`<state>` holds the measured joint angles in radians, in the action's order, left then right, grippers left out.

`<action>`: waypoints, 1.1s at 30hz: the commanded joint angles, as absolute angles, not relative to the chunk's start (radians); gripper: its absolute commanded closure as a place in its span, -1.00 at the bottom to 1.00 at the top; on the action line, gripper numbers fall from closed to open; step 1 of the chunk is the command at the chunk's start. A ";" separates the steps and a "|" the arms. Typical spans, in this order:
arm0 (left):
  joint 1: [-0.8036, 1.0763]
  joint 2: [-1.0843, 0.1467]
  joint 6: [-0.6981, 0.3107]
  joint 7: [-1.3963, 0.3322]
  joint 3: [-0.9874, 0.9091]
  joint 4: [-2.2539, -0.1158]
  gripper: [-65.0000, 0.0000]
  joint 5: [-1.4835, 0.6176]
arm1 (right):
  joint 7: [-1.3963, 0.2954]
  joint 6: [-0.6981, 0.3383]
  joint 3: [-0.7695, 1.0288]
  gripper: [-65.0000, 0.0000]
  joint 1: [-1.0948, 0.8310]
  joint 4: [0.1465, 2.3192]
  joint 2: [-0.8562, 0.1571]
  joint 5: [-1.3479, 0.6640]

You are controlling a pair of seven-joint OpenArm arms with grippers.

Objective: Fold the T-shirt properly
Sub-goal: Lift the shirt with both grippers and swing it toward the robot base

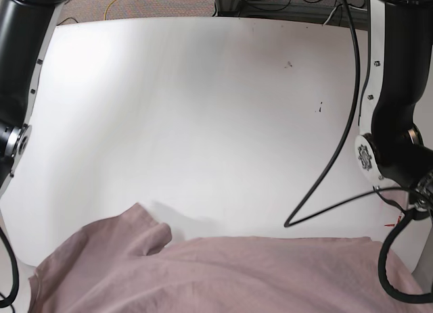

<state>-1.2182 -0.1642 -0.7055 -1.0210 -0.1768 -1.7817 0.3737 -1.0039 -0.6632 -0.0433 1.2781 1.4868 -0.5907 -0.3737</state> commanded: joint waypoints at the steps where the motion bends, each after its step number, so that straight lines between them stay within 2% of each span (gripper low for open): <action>1: -1.307 -0.171 -0.696 -1.006 -0.179 -1.728 1.00 0.374 | -0.984 -0.676 -0.093 1.00 1.402 1.458 -0.608 -0.374; 13: -1.257 -0.177 -0.697 -0.990 -0.188 -1.679 1.00 0.371 | -0.983 -0.698 -0.096 1.00 1.363 1.455 -0.645 -0.375; 33: -1.181 -0.174 -0.697 -0.966 -0.255 -1.676 1.00 0.371 | -0.977 -0.698 -0.094 1.00 1.293 1.454 -0.645 -0.366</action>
<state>-1.1385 -0.1677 -0.7082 -0.9951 -0.2417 -1.6726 0.3717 -1.0000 -0.7074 -0.1020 1.2533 1.4490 -0.6373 -0.3695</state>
